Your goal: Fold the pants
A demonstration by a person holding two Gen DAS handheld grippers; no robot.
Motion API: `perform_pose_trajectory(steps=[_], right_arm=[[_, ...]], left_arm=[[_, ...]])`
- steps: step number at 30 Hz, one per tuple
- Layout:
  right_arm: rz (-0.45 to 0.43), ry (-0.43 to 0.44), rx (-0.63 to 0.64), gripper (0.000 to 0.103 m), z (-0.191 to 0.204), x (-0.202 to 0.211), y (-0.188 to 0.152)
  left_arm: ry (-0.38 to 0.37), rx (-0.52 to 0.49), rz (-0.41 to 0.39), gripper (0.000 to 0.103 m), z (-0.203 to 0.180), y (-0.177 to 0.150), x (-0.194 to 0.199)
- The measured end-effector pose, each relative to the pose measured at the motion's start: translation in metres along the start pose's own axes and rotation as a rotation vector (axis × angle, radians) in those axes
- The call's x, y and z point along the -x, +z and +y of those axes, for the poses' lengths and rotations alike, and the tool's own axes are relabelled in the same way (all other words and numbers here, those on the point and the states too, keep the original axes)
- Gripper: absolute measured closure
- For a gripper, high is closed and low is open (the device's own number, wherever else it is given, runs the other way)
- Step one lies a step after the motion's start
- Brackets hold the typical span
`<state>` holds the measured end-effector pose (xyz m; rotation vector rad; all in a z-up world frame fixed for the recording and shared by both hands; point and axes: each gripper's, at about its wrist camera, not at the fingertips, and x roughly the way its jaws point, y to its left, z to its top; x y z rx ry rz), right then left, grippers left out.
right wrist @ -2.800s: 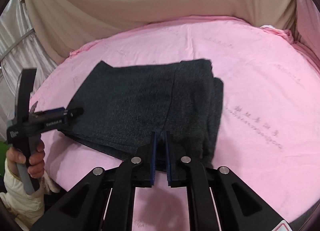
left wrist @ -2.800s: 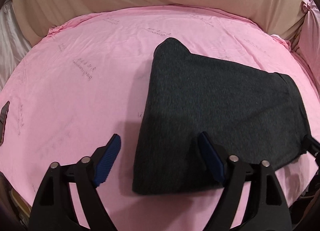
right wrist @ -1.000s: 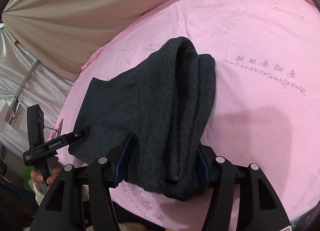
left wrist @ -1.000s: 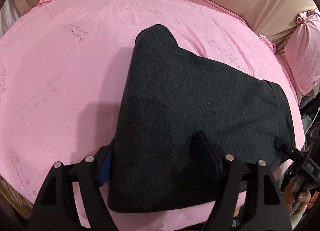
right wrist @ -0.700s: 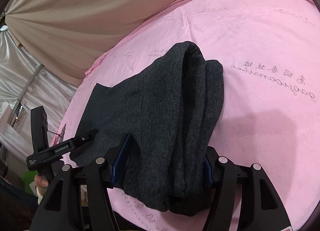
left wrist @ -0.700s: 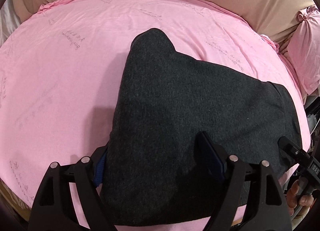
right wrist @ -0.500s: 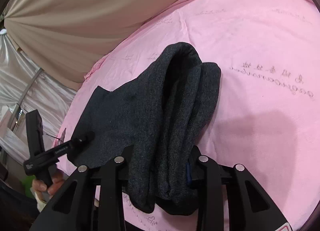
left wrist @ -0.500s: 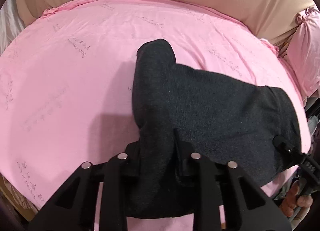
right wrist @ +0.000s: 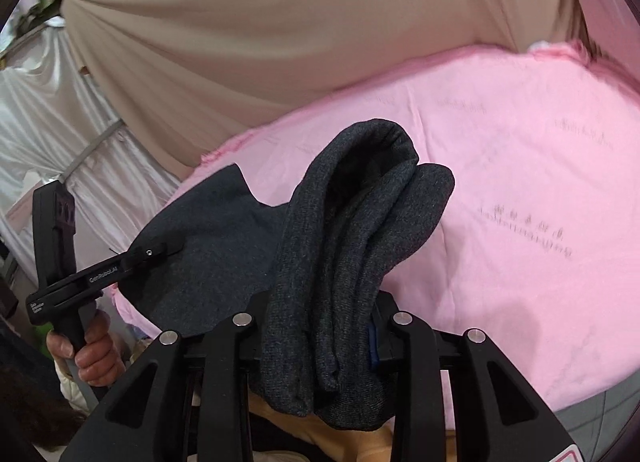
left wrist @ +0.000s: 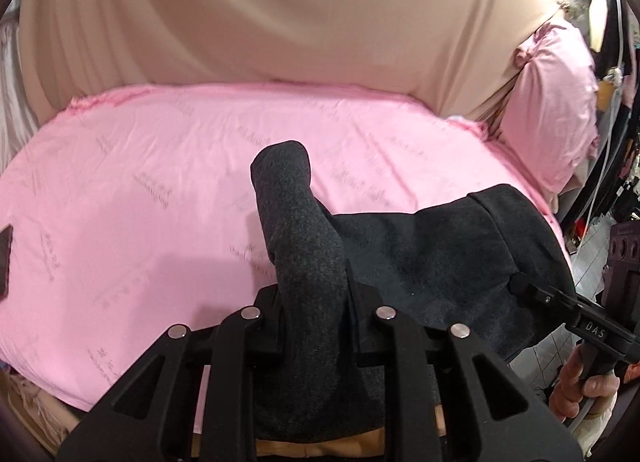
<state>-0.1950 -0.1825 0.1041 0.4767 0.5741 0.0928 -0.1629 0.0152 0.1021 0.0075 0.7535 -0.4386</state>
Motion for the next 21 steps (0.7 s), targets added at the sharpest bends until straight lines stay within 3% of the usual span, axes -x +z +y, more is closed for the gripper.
perform_pose_trajectory(steps=[7,14,17,21], right_arm=[[-0.211,0.037,0.127,0.074,0.040,0.052,0.053],[-0.394,0.060,0.235,0.074,0.065,0.060,0.134],[-0.439,0.061,0.265,0.074,0.069,0.046,0.170],[-0.458,0.059,0.263,0.074,0.063,0.013,0.212]], left_arm=[[0.001,-0.057,-0.246,0.083,-0.013,0.046,0.069],[0.041,-0.109,-0.501,0.082,-0.019,0.114,0.104],[0.070,-0.110,-0.554,0.082,-0.012,0.152,0.095],[0.101,-0.104,-0.566,0.082,-0.007,0.192,0.068]])
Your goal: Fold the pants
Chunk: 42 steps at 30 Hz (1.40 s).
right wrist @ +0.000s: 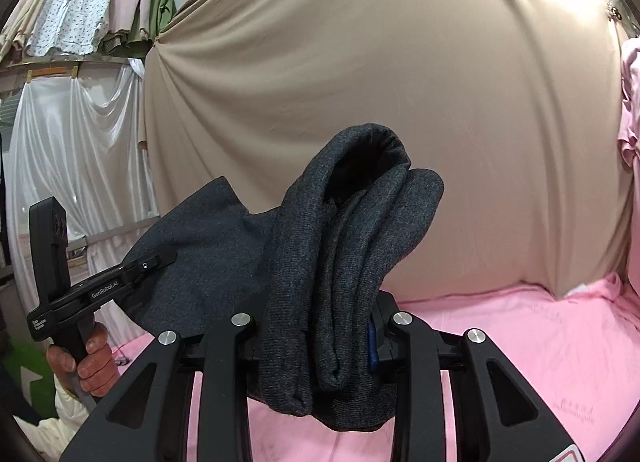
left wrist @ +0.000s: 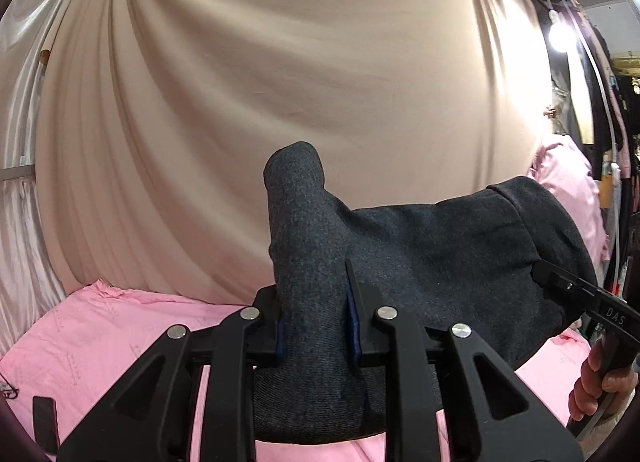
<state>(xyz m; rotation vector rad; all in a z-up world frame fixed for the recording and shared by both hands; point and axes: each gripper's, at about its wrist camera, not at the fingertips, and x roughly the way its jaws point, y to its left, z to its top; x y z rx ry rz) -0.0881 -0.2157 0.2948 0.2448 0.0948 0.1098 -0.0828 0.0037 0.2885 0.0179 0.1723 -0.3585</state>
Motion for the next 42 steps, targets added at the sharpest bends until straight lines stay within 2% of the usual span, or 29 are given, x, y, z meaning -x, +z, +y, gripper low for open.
perform_pose_trajectory(steps=[3,6,12,16,18,21,22,23,24,25,26,27,28,29,30,32,35,38,40,41,42], right_arm=[[0.005,-0.009,-0.007,0.074,-0.017,-0.040,0.003],[0.035,-0.023,-0.032,0.074,-0.045,-0.088,-0.005],[0.129,-0.053,-0.104,0.074,-0.100,-0.178,-0.044],[0.264,-0.089,-0.185,0.074,-0.147,-0.236,-0.100],[0.345,-0.106,-0.221,0.074,-0.165,-0.260,-0.131],[0.521,-0.154,-0.266,0.073,-0.192,-0.296,-0.187],[0.574,-0.181,-0.274,0.072,-0.197,-0.303,-0.202],[0.616,-0.206,-0.277,0.065,-0.203,-0.306,-0.213],[0.632,-0.187,-0.308,0.062,-0.208,-0.305,-0.215],[0.627,-0.180,-0.329,0.061,-0.213,-0.300,-0.210],[0.627,-0.227,-0.319,0.045,-0.216,-0.292,-0.204],[0.613,-0.290,-0.301,0.036,-0.220,-0.281,-0.199],[0.582,-0.328,-0.291,0.035,-0.222,-0.268,-0.193],[0.542,-0.349,-0.279,0.042,-0.217,-0.257,-0.185],[0.512,-0.343,-0.262,0.067,-0.212,-0.251,-0.177],[0.514,-0.278,-0.224,0.101,-0.191,-0.259,-0.163],[0.502,-0.200,-0.142,0.102,-0.168,-0.284,-0.150],[0.553,-0.225,-0.101,0.102,-0.162,-0.326,-0.157],[0.613,-0.349,-0.120,0.103,-0.193,-0.343,-0.179],[0.623,-0.358,-0.155,0.103,-0.212,-0.343,-0.190],[0.584,-0.318,-0.226,0.103,-0.228,-0.334,-0.194]], left_arm=[[0.034,-0.005,0.013,0.082,0.007,0.003,-0.052],[0.056,0.003,0.061,0.082,0.018,-0.007,-0.107],[0.112,0.012,0.162,0.082,0.040,-0.056,-0.219],[0.130,0.029,0.295,0.081,0.055,-0.109,-0.283],[0.141,0.022,0.394,0.081,0.059,-0.148,-0.316],[0.138,0.031,0.531,0.081,0.065,-0.198,-0.350],[0.139,0.060,0.611,0.079,0.072,-0.222,-0.364],[0.151,0.072,0.650,0.071,0.075,-0.234,-0.370],[0.156,0.078,0.670,0.066,0.079,-0.245,-0.373],[0.166,0.080,0.638,0.051,0.083,-0.247,-0.366],[0.200,0.057,0.639,0.035,0.085,-0.245,-0.361],[0.217,0.046,0.645,0.034,0.088,-0.242,-0.356],[0.218,0.067,0.643,0.034,0.096,-0.233,-0.345],[0.226,0.089,0.638,0.035,0.101,-0.227,-0.338],[0.257,0.132,0.626,0.035,0.108,-0.214,-0.328],[0.247,0.202,0.595,0.035,0.112,-0.193,-0.322],[0.186,0.230,0.594,0.033,0.091,-0.173,-0.339],[0.163,0.182,0.651,0.029,0.065,-0.185,-0.375],[0.233,0.134,0.723,0.029,0.066,-0.215,-0.405],[0.265,0.109,0.756,0.026,0.064,-0.227,-0.414],[0.282,0.083,0.755,0.022,0.066,-0.241,-0.419]])
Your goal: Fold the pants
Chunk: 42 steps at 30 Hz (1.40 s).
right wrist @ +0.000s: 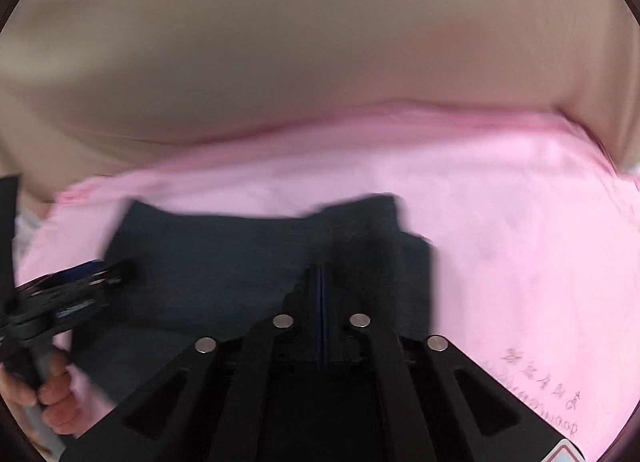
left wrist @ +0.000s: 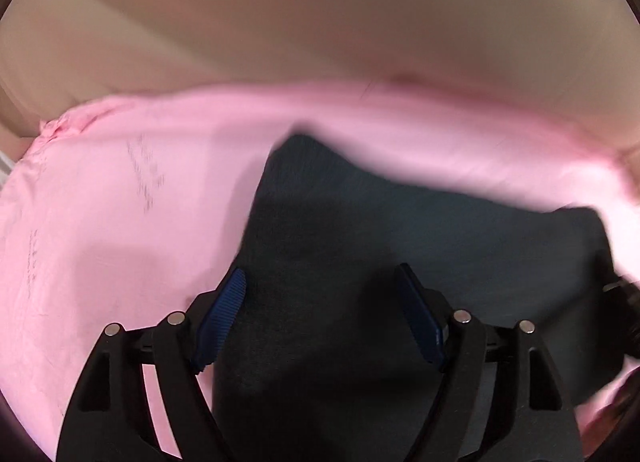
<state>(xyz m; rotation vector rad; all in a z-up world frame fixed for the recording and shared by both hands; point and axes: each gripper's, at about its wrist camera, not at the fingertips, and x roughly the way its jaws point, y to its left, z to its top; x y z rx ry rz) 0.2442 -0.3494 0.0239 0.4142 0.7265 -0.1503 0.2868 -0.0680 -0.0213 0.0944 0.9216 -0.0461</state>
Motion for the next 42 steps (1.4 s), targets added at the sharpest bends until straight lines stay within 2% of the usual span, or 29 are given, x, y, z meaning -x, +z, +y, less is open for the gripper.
perform_pose_trajectory(steps=[1,3,4,7,10,13,15,18,21,24,26,32,34,35,38,42], right_arm=[[0.010,0.053,-0.078,0.103,-0.016,0.003,-0.001],[0.017,0.052,-0.112,0.103,-0.018,0.016,0.000],[-0.007,0.042,-0.081,0.103,-0.010,0.029,0.000],[-0.030,0.090,0.016,0.103,0.013,0.052,-0.009],[0.037,-0.029,0.104,0.103,0.019,0.032,-0.028],[0.016,0.022,0.034,0.103,0.015,0.052,-0.030],[-0.015,0.043,0.046,0.101,0.018,0.069,-0.033],[0.004,-0.032,0.088,0.103,0.026,0.064,-0.047],[-0.015,-0.014,0.073,0.103,0.023,0.062,-0.053],[-0.072,-0.025,0.093,0.101,0.045,0.090,-0.055],[-0.104,-0.028,0.110,0.101,0.044,0.110,-0.067],[-0.132,-0.047,0.119,0.093,0.048,0.151,-0.110],[-0.137,-0.033,0.098,0.088,0.046,0.162,-0.124],[-0.136,-0.044,0.094,0.080,0.045,0.167,-0.133],[-0.112,-0.085,0.089,0.066,0.046,0.174,-0.157],[-0.046,-0.104,0.063,0.064,0.044,0.173,-0.185]], left_arm=[[-0.003,0.002,-0.039,0.020,0.002,-0.003,0.002],[0.005,-0.024,-0.050,0.020,0.000,-0.008,0.011],[0.014,-0.032,-0.056,0.021,0.000,-0.009,0.016],[0.016,-0.045,-0.084,0.022,-0.004,-0.018,0.032],[0.036,-0.068,-0.101,0.022,-0.007,-0.030,0.049],[0.051,-0.095,-0.112,0.022,-0.010,-0.039,0.060],[0.045,-0.109,-0.115,0.022,-0.014,-0.048,0.070],[0.033,-0.106,-0.126,0.022,-0.004,-0.048,0.068],[0.030,-0.101,-0.123,0.022,0.000,-0.054,0.071],[0.033,-0.093,-0.125,0.022,0.006,-0.061,0.076],[0.027,-0.079,-0.126,0.022,0.011,-0.065,0.079],[0.007,-0.043,-0.122,0.020,0.022,-0.089,0.098],[0.006,-0.051,-0.121,0.017,0.021,-0.103,0.105],[0.007,-0.065,-0.128,0.015,0.020,-0.112,0.110],[0.018,-0.095,-0.135,0.012,0.020,-0.139,0.122],[-0.026,-0.083,-0.112,0.006,0.029,-0.179,0.138]])
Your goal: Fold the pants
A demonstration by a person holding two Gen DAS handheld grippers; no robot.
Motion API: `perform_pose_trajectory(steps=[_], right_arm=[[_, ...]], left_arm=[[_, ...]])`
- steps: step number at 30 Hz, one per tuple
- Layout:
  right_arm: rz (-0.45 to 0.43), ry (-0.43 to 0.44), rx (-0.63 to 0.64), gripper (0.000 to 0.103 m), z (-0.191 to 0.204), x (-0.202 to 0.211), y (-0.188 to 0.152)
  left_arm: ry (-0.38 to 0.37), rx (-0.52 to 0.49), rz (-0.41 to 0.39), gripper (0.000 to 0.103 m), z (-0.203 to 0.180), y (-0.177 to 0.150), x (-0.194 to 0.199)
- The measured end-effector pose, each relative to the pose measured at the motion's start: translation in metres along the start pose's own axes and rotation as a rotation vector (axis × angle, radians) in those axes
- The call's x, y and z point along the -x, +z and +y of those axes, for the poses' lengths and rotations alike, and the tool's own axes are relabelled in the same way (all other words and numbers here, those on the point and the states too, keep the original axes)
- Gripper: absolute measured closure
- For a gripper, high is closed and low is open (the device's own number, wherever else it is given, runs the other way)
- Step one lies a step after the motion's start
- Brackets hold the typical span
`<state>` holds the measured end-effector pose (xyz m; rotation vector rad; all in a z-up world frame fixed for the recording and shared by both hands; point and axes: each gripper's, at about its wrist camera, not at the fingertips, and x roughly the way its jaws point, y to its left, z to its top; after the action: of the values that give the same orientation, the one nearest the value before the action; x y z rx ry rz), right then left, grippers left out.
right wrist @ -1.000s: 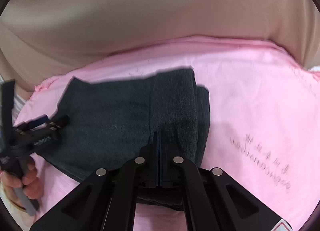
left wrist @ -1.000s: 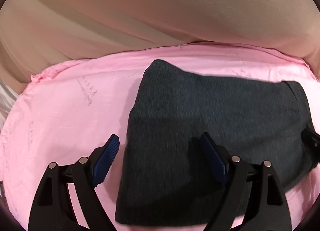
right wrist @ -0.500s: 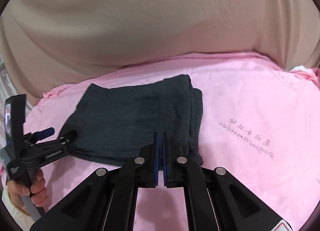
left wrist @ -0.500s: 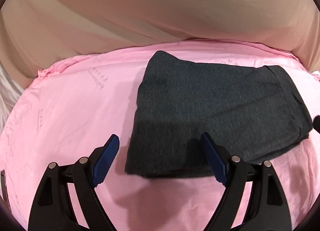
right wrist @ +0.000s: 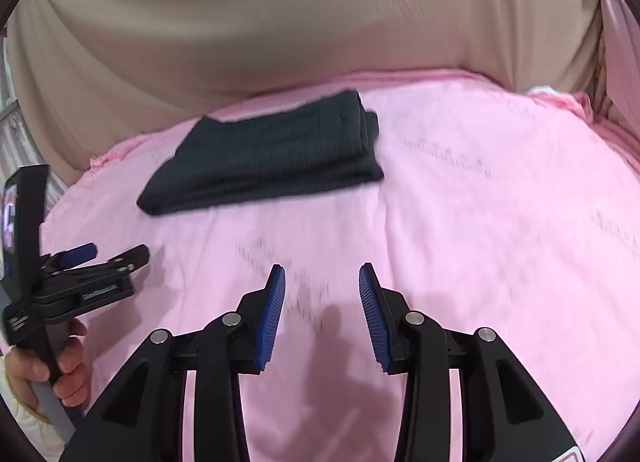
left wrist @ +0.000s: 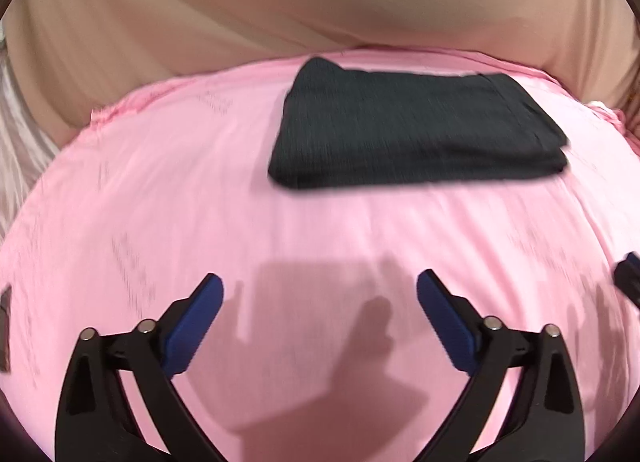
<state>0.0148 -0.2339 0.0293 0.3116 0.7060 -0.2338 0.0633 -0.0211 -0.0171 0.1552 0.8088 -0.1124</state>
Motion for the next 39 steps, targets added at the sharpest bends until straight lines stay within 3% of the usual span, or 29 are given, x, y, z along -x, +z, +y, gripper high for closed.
perform_pose_trajectory(steps=[4,7,22,39], right_arm=[[0.013,0.005,-0.051,0.060,-0.005,0.003,-0.007],[0.026,-0.017,-0.057,0.059,-0.006,0.000,-0.008],[0.003,-0.090,-0.014,0.055,0.001,0.005,-0.009],[0.000,-0.096,0.006,0.052,0.002,0.006,-0.009]], left_arm=[[-0.050,0.067,0.031,0.006,0.007,-0.025,0.011],[-0.015,0.096,-0.030,0.005,0.008,-0.031,0.023],[0.010,0.079,-0.059,0.005,0.006,-0.030,0.026],[-0.005,0.084,-0.089,0.005,0.007,-0.030,0.029]])
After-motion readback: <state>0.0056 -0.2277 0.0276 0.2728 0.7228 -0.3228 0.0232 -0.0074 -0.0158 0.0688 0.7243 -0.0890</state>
